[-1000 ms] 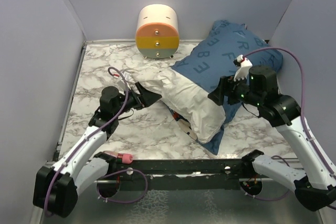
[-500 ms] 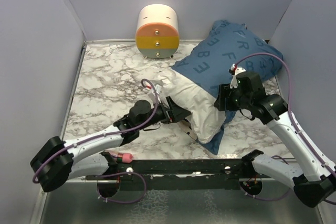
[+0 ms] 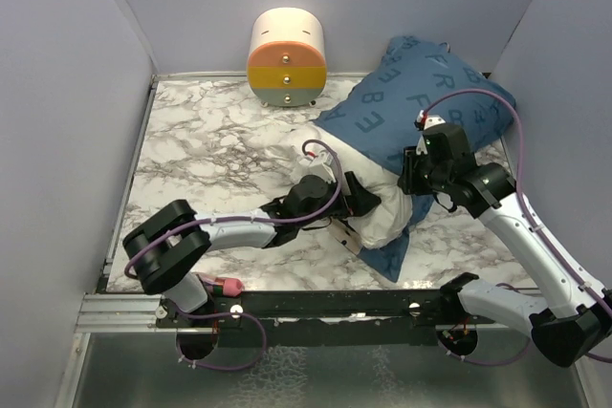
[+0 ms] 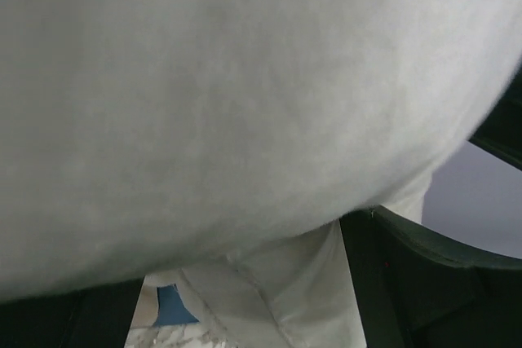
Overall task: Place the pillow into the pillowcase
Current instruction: Stuff the pillow into the pillowcase.
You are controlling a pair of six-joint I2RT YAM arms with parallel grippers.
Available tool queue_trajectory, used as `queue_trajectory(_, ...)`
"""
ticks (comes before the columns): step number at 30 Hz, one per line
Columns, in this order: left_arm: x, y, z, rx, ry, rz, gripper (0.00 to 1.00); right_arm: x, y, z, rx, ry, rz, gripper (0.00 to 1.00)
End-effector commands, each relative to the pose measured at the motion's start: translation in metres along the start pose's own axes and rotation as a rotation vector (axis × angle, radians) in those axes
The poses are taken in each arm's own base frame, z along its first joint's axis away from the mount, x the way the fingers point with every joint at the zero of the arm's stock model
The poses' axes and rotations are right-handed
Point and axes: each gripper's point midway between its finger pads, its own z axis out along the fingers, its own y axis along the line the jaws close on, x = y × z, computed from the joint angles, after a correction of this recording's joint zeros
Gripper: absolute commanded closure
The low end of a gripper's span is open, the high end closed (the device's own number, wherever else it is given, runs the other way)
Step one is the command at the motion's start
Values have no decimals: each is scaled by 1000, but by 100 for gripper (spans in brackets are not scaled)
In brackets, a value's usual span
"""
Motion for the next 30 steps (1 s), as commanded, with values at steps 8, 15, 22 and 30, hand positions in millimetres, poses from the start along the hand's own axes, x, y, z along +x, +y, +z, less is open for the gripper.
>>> queue_trajectory(8, -44, 55, 64, -240, -147, -29, 32, -41, -3, -29, 9, -155, -8, 45)
queue_trajectory(15, -61, 76, 63, -281, -163, -31, 62, -33, -19, -8, 104, -130, -5, 44)
queue_trajectory(22, -63, 69, 71, -227, -124, -19, 63, -38, -18, 28, 95, -120, -10, 44)
queue_trajectory(30, -67, 64, 76, -182, -107, -5, 67, -33, -4, 51, 17, -78, -46, 63)
